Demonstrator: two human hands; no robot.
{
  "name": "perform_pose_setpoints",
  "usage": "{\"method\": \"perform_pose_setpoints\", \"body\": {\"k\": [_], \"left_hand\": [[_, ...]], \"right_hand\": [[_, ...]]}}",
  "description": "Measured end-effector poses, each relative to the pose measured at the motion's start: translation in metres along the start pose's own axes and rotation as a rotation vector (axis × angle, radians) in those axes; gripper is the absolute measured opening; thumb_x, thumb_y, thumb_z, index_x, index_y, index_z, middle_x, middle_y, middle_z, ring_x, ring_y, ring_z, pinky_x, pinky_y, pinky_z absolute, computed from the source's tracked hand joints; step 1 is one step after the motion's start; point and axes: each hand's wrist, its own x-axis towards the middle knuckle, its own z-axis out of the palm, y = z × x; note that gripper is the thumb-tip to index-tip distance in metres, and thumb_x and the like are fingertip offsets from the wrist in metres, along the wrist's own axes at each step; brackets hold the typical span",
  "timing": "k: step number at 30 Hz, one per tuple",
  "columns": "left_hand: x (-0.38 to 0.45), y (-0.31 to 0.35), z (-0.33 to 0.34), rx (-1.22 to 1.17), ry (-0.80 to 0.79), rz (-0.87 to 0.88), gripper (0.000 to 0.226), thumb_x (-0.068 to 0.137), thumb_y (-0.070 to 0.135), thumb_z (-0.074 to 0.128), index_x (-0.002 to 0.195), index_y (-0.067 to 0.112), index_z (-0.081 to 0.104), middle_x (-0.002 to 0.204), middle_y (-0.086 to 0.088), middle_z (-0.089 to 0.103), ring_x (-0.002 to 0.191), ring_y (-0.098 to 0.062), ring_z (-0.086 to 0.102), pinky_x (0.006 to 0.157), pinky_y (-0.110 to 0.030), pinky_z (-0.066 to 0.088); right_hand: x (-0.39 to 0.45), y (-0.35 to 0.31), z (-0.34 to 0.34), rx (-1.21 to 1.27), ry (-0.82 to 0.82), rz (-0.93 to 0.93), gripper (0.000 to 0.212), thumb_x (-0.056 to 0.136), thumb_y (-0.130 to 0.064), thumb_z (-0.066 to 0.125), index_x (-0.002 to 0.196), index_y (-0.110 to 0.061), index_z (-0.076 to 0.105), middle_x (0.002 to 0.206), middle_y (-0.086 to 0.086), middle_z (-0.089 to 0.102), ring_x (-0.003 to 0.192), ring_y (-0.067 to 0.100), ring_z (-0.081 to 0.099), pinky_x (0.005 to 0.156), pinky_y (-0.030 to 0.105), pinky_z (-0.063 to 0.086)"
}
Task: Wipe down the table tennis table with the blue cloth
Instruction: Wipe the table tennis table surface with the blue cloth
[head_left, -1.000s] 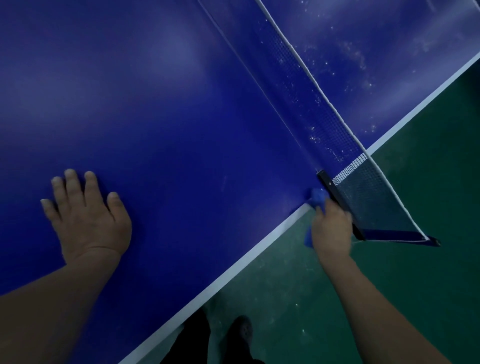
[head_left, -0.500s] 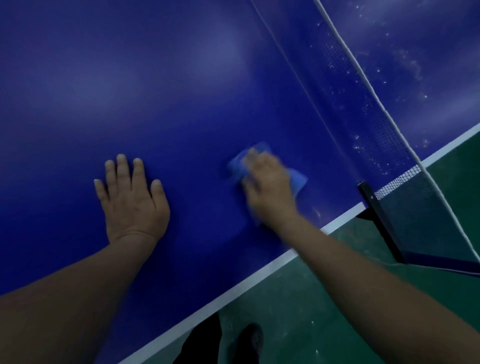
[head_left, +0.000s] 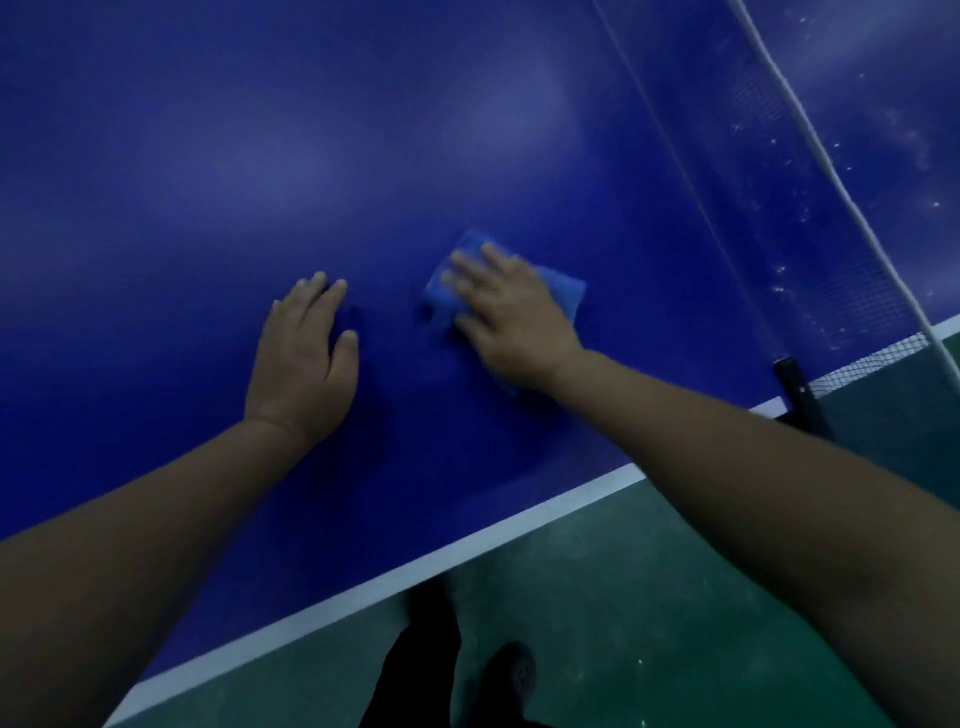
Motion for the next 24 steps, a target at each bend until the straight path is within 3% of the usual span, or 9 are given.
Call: {"method": "perform_pose_setpoints", "body": {"k": [3, 6, 7, 9, 12, 16, 18, 21, 24], "left_hand": [[-0.046, -0.029, -0.015, 0.16, 0.064, 0.089, 0.056, 0.096, 0.031, 0.038, 0.143, 0.002, 0.05, 0.15, -0.02, 0.046, 0.141, -0.036, 0.039, 0.119, -0.053, 0.026], [-0.081, -0.045, -0.017, 0.289, 0.028, 0.171, 0.056, 0.096, 0.032, 0.038, 0.138, 0.0, 0.055, 0.147, -0.022, 0.049, 0.139, -0.04, 0.039, 0.12, -0.053, 0.021], [-0.088, -0.046, -0.016, 0.315, 0.011, 0.189, 0.056, 0.095, 0.033, 0.038, 0.137, 0.001, 0.056, 0.147, -0.022, 0.049, 0.14, -0.039, 0.038, 0.121, -0.053, 0.018], [-0.095, -0.045, -0.014, 0.32, 0.016, 0.187, 0.055, 0.095, 0.032, 0.039, 0.136, 0.0, 0.057, 0.147, -0.023, 0.048, 0.141, -0.039, 0.037, 0.122, -0.052, 0.015], [-0.102, -0.032, -0.008, 0.264, 0.045, 0.107, 0.055, 0.095, 0.031, 0.038, 0.138, 0.001, 0.055, 0.15, -0.022, 0.045, 0.143, -0.038, 0.034, 0.123, -0.05, 0.011], [-0.108, 0.0, 0.012, 0.198, 0.065, 0.035, 0.058, 0.094, 0.032, 0.037, 0.141, 0.001, 0.05, 0.153, -0.022, 0.04, 0.145, -0.037, 0.03, 0.125, -0.047, 0.007], [-0.107, 0.02, 0.023, 0.162, 0.064, 0.003, 0.059, 0.094, 0.032, 0.036, 0.143, 0.002, 0.047, 0.155, -0.02, 0.036, 0.148, -0.036, 0.027, 0.125, -0.042, 0.002], [-0.103, 0.05, 0.045, 0.148, -0.01, 0.07, 0.059, 0.095, 0.033, 0.036, 0.146, 0.004, 0.044, 0.157, -0.018, 0.033, 0.149, -0.032, 0.023, 0.126, -0.039, -0.003], [-0.101, 0.077, 0.066, 0.173, -0.084, 0.197, 0.054, 0.095, 0.03, 0.038, 0.141, 0.004, 0.049, 0.151, -0.017, 0.04, 0.144, -0.034, 0.032, 0.125, -0.05, 0.011]], "right_hand": [[-0.089, -0.061, 0.009, -0.001, -0.239, -0.469, 0.05, 0.097, -0.037, 0.045, 0.143, -0.022, 0.053, 0.154, 0.006, 0.044, 0.146, 0.036, 0.029, 0.116, 0.049, 0.021], [-0.15, -0.037, -0.005, -0.033, -0.343, -0.677, 0.049, 0.099, -0.037, 0.048, 0.148, -0.029, 0.047, 0.159, -0.002, 0.037, 0.153, 0.027, 0.018, 0.123, 0.048, 0.018], [-0.147, -0.017, -0.008, -0.057, -0.304, -0.59, 0.049, 0.098, -0.037, 0.048, 0.146, -0.028, 0.048, 0.158, -0.001, 0.039, 0.151, 0.029, 0.022, 0.12, 0.052, 0.023], [-0.124, 0.014, -0.011, -0.056, -0.19, -0.17, 0.051, 0.096, -0.037, 0.044, 0.143, -0.02, 0.053, 0.153, 0.006, 0.046, 0.145, 0.037, 0.033, 0.112, 0.062, 0.033], [-0.083, -0.016, -0.007, -0.013, -0.015, 0.343, 0.053, 0.094, -0.038, 0.04, 0.14, -0.016, 0.057, 0.151, 0.01, 0.048, 0.142, 0.042, 0.037, 0.11, 0.064, 0.033], [-0.058, -0.095, 0.02, 0.03, -0.01, 0.33, 0.052, 0.099, -0.038, 0.037, 0.147, -0.021, 0.047, 0.159, 0.003, 0.038, 0.15, 0.033, 0.024, 0.12, 0.054, 0.017], [-0.064, -0.082, 0.016, 0.046, 0.001, 0.369, 0.051, 0.102, -0.037, 0.038, 0.151, -0.024, 0.041, 0.162, 0.0, 0.031, 0.153, 0.029, 0.016, 0.122, 0.051, 0.011], [-0.115, -0.015, 0.002, 0.004, 0.084, 0.734, 0.049, 0.102, -0.033, 0.041, 0.15, -0.023, 0.043, 0.161, 0.001, 0.034, 0.151, 0.029, 0.021, 0.121, 0.052, 0.015], [-0.167, 0.037, -0.02, -0.053, 0.108, 1.016, 0.05, 0.105, -0.032, 0.042, 0.154, -0.02, 0.037, 0.164, 0.001, 0.028, 0.152, 0.029, 0.017, 0.123, 0.052, 0.013]]}}
